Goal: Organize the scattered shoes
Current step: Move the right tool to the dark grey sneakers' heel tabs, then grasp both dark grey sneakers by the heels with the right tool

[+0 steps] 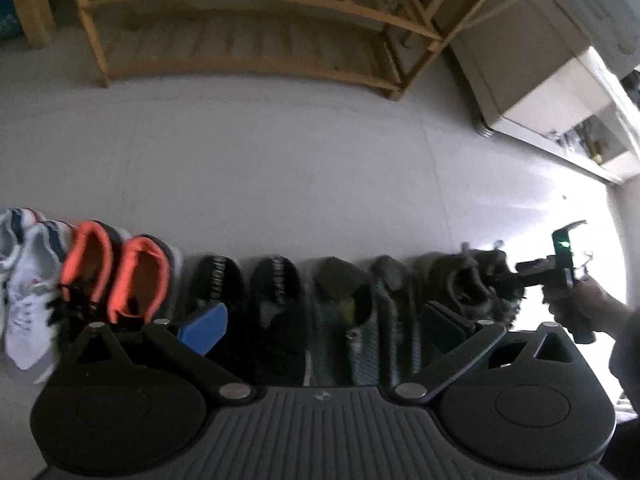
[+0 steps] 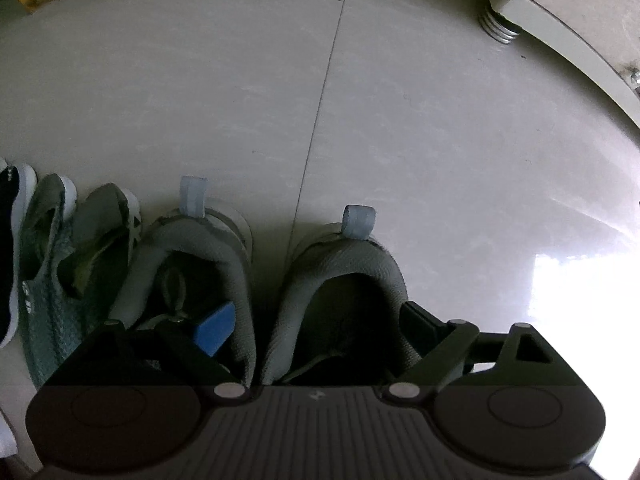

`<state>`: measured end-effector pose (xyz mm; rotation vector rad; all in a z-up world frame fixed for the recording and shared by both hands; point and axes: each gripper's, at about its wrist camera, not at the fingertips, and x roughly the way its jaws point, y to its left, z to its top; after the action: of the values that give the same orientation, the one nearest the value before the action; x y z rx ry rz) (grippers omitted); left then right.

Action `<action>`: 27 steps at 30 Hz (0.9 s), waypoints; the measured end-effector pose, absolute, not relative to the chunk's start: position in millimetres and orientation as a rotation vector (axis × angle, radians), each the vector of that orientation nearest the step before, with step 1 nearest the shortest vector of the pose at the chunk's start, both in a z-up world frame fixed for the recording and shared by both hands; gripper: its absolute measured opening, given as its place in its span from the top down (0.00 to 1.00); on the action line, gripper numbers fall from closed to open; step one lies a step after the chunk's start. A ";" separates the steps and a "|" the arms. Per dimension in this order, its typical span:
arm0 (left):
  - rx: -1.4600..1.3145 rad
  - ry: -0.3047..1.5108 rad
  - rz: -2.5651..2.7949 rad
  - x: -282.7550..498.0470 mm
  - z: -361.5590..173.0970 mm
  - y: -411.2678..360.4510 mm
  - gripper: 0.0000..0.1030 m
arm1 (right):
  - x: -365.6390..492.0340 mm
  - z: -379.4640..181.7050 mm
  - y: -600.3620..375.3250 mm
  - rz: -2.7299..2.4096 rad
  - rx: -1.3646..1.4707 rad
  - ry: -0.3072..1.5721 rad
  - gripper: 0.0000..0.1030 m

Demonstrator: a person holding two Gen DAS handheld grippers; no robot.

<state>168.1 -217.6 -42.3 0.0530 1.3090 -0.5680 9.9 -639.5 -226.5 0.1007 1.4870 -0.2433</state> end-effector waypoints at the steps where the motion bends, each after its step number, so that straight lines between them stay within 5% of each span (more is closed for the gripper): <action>1: 0.050 1.314 -0.567 168.7 -43.4 -218.1 0.00 | 9.7 -225.3 -639.7 -0.242 0.116 1.483 0.11; 15: 0.050 1.345 -0.593 171.7 -50.1 -230.9 0.00 | 25.6 -239.8 -633.1 -0.208 0.177 1.573 0.18; 18: 0.051 1.349 -0.600 172.7 -50.7 -232.2 0.00 | 23.3 -252.3 -633.6 -0.225 0.208 1.584 0.26; 21: 0.051 1.357 -0.604 173.2 -52.1 -232.7 0.00 | 19.7 -264.6 -634.4 -0.250 0.262 1.592 0.48; 27: 0.045 1.371 -0.610 174.5 -54.3 -235.3 0.00 | 9.3 -274.6 -631.3 -0.288 0.296 1.596 0.51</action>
<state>174.5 -235.3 -54.3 0.0454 1.3713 -0.6098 9.3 -631.3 -274.6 0.2964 1.5962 -0.2880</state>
